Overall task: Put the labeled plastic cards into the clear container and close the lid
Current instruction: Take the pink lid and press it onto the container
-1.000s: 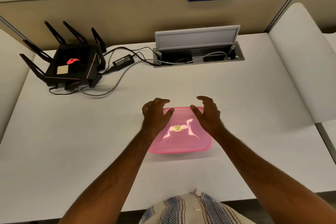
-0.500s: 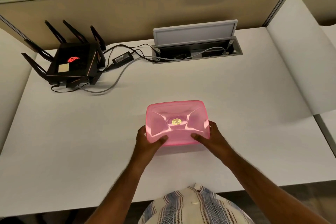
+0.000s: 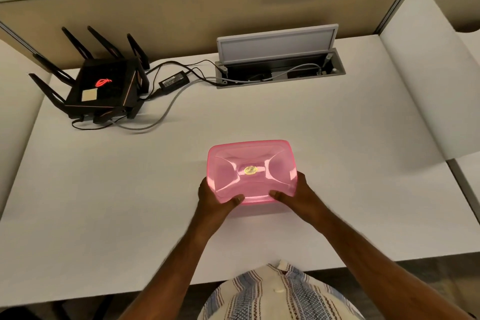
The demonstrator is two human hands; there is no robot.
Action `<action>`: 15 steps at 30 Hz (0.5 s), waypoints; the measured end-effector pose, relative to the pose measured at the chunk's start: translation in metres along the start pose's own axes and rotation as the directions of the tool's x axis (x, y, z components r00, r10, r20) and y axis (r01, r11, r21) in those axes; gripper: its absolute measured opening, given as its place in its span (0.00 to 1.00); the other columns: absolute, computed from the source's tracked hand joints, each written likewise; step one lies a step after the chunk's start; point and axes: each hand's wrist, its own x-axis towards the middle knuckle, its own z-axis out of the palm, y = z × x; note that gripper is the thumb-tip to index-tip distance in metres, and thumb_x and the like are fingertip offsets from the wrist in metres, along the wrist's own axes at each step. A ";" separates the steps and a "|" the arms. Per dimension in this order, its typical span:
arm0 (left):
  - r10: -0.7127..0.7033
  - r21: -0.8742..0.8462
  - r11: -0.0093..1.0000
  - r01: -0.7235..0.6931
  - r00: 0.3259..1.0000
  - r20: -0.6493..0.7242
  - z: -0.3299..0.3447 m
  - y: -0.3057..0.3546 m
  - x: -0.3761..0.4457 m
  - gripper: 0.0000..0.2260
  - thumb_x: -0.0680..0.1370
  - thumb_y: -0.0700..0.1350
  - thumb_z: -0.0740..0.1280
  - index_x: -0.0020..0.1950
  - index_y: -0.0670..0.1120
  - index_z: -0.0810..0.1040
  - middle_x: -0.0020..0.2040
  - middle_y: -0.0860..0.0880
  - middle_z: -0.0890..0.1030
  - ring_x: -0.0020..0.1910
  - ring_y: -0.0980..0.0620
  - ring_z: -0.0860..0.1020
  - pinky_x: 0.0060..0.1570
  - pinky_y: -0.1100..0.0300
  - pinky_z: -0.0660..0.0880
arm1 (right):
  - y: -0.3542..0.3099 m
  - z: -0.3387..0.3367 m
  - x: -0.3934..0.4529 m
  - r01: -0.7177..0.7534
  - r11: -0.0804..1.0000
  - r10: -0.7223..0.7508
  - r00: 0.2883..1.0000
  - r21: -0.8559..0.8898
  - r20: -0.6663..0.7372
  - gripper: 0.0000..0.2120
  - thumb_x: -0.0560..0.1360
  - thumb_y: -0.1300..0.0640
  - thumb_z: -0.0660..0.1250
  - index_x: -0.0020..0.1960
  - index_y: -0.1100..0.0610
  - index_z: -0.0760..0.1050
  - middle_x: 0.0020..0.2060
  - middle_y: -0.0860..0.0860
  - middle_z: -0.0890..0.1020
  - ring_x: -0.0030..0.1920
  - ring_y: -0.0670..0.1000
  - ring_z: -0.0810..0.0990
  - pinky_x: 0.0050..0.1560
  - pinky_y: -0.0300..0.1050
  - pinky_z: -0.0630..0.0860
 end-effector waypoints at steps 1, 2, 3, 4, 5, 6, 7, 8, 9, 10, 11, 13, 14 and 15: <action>0.004 -0.003 1.000 -0.004 1.000 0.017 -0.002 0.000 0.002 0.39 0.64 0.52 0.84 0.71 0.55 0.69 0.65 0.55 0.76 0.64 0.56 0.77 0.60 0.64 0.78 | -0.001 -0.002 0.001 0.011 1.000 -0.011 1.000 -0.009 0.016 0.32 0.71 0.53 0.80 0.65 0.43 0.64 0.57 0.34 0.73 0.51 0.28 0.77 0.41 0.20 0.71; 0.006 -0.004 1.000 -0.006 0.999 0.036 -0.004 0.001 0.003 0.39 0.64 0.53 0.84 0.71 0.54 0.70 0.65 0.53 0.78 0.64 0.54 0.78 0.61 0.59 0.79 | -0.002 -0.004 0.002 0.016 1.000 -0.015 0.999 -0.014 0.030 0.32 0.70 0.51 0.81 0.65 0.42 0.64 0.57 0.34 0.73 0.50 0.26 0.76 0.41 0.20 0.71; 0.008 0.003 1.000 -0.009 0.999 0.050 -0.007 0.002 0.006 0.38 0.64 0.54 0.84 0.71 0.54 0.72 0.64 0.53 0.79 0.63 0.54 0.79 0.60 0.59 0.80 | -0.006 -0.007 0.002 0.011 1.000 -0.010 0.999 -0.008 0.036 0.33 0.70 0.48 0.80 0.67 0.43 0.64 0.57 0.34 0.74 0.51 0.27 0.76 0.42 0.22 0.73; -0.004 0.005 1.000 0.004 0.999 0.048 -0.010 0.004 0.008 0.38 0.64 0.57 0.83 0.70 0.54 0.73 0.64 0.54 0.80 0.62 0.54 0.80 0.57 0.60 0.80 | -0.010 -0.009 0.004 0.000 1.000 0.000 1.000 0.002 0.025 0.34 0.70 0.43 0.79 0.68 0.43 0.64 0.57 0.35 0.75 0.53 0.31 0.77 0.43 0.25 0.74; -0.045 0.003 0.999 0.045 0.999 0.020 -0.012 0.007 0.011 0.38 0.66 0.61 0.81 0.72 0.53 0.72 0.66 0.54 0.79 0.63 0.52 0.80 0.57 0.60 0.78 | -0.016 -0.011 0.006 -0.010 1.000 0.010 1.000 0.018 -0.005 0.34 0.71 0.39 0.76 0.70 0.44 0.64 0.57 0.36 0.76 0.54 0.33 0.78 0.44 0.29 0.75; -0.104 -0.013 0.995 0.104 0.994 -0.023 -0.014 0.010 0.015 0.39 0.69 0.64 0.78 0.75 0.52 0.69 0.69 0.53 0.76 0.65 0.51 0.78 0.57 0.60 0.76 | -0.021 -0.012 0.011 -0.016 0.999 0.017 0.999 0.033 -0.046 0.33 0.73 0.36 0.72 0.72 0.46 0.65 0.58 0.38 0.78 0.54 0.34 0.78 0.45 0.31 0.75; -0.151 -0.032 0.988 0.149 0.986 -0.068 -0.016 0.014 0.021 0.39 0.72 0.65 0.75 0.77 0.51 0.66 0.72 0.52 0.73 0.66 0.51 0.76 0.57 0.60 0.74 | -0.027 -0.012 0.017 -0.016 0.999 0.019 0.995 0.031 -0.093 0.32 0.75 0.34 0.68 0.73 0.48 0.65 0.59 0.40 0.78 0.54 0.36 0.79 0.47 0.34 0.75; -0.169 -0.051 0.985 0.164 0.980 -0.107 -0.016 0.018 0.028 0.35 0.77 0.64 0.70 0.78 0.51 0.65 0.74 0.52 0.72 0.66 0.51 0.75 0.58 0.60 0.73 | -0.032 -0.012 0.024 -0.013 1.000 0.015 0.990 0.012 -0.142 0.30 0.78 0.35 0.63 0.74 0.50 0.65 0.61 0.43 0.78 0.55 0.39 0.80 0.52 0.38 0.76; -0.171 -0.065 0.984 0.163 0.976 -0.137 -0.015 0.021 0.036 0.30 0.80 0.62 0.66 0.78 0.51 0.65 0.75 0.52 0.72 0.67 0.51 0.74 0.60 0.58 0.72 | -0.035 -0.012 0.031 -0.008 1.000 0.006 0.983 -0.008 -0.182 0.28 0.81 0.36 0.59 0.74 0.52 0.66 0.63 0.47 0.78 0.58 0.45 0.80 0.58 0.44 0.76; -0.164 -0.081 0.985 0.153 0.975 -0.148 -0.014 0.024 0.044 0.25 0.83 0.60 0.63 0.78 0.51 0.66 0.75 0.51 0.72 0.68 0.50 0.74 0.64 0.55 0.72 | -0.038 -0.010 0.038 0.002 1.000 -0.005 0.978 -0.015 -0.208 0.26 0.83 0.38 0.56 0.73 0.53 0.67 0.63 0.50 0.78 0.60 0.51 0.79 0.60 0.48 0.75; -0.145 -0.091 0.987 0.133 0.979 -0.145 -0.011 0.027 0.049 0.22 0.85 0.56 0.60 0.77 0.51 0.68 0.74 0.49 0.74 0.69 0.48 0.74 0.68 0.52 0.72 | -0.040 -0.008 0.043 0.015 1.000 -0.018 0.975 -0.016 -0.222 0.24 0.84 0.40 0.54 0.71 0.54 0.69 0.61 0.51 0.79 0.60 0.53 0.79 0.59 0.48 0.73; -0.112 -0.087 0.991 0.101 0.986 -0.128 -0.007 0.029 0.056 0.18 0.87 0.52 0.56 0.76 0.50 0.70 0.72 0.48 0.76 0.70 0.47 0.75 0.72 0.48 0.71 | -0.039 -0.003 0.050 0.036 0.999 -0.045 0.971 -0.041 -0.235 0.21 0.86 0.42 0.51 0.65 0.56 0.72 0.54 0.51 0.80 0.55 0.54 0.79 0.54 0.46 0.71; -0.101 -0.077 0.993 0.092 0.987 -0.123 -0.005 0.028 0.058 0.18 0.87 0.51 0.55 0.76 0.50 0.70 0.71 0.48 0.76 0.69 0.46 0.75 0.72 0.47 0.71 | -0.038 -0.001 0.053 0.043 0.997 -0.057 0.969 -0.066 -0.240 0.21 0.86 0.43 0.50 0.63 0.57 0.73 0.51 0.51 0.80 0.52 0.54 0.79 0.51 0.45 0.71; -0.099 -0.068 0.993 0.091 0.988 -0.119 -0.004 0.027 0.058 0.18 0.87 0.50 0.55 0.76 0.50 0.70 0.71 0.48 0.76 0.69 0.47 0.75 0.71 0.48 0.72 | -0.037 0.000 0.054 0.044 0.995 -0.065 0.968 -0.090 -0.243 0.21 0.86 0.43 0.50 0.61 0.57 0.73 0.49 0.51 0.79 0.50 0.53 0.79 0.50 0.45 0.70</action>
